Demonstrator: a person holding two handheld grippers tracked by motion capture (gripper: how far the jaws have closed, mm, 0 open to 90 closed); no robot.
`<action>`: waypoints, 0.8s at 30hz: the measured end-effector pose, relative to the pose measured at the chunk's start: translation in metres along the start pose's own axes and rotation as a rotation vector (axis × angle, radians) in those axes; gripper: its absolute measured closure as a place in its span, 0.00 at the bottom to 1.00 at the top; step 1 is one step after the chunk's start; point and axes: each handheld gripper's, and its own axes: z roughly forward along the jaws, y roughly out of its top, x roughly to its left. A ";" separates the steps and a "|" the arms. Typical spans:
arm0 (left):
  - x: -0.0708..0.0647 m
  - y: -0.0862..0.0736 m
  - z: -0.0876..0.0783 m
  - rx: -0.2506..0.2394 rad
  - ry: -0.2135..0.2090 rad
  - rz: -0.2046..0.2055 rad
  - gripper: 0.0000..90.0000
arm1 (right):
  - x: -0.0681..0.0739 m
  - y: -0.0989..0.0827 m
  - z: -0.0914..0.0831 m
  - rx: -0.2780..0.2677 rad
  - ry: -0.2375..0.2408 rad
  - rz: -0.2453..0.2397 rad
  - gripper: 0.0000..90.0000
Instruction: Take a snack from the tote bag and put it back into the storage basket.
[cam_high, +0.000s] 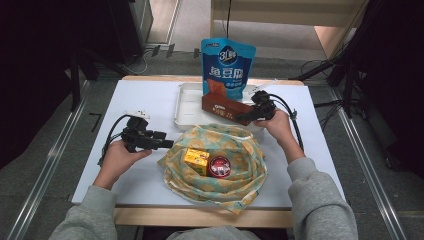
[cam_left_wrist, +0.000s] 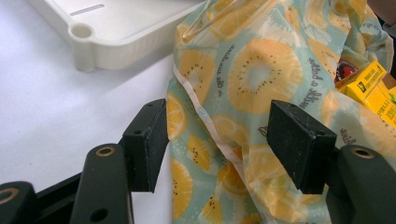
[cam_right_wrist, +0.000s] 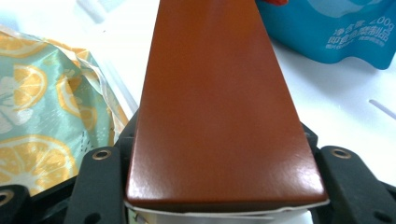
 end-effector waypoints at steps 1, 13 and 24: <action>0.000 0.000 0.000 -0.003 -0.001 0.000 0.43 | 0.000 0.000 0.001 0.002 0.003 0.007 0.49; 0.000 0.000 0.000 -0.001 -0.003 0.002 0.43 | -0.001 0.002 0.010 -0.008 -0.011 0.000 0.49; 0.000 0.000 0.000 0.003 0.000 0.003 0.43 | -0.004 0.001 0.010 -0.012 -0.001 0.031 0.48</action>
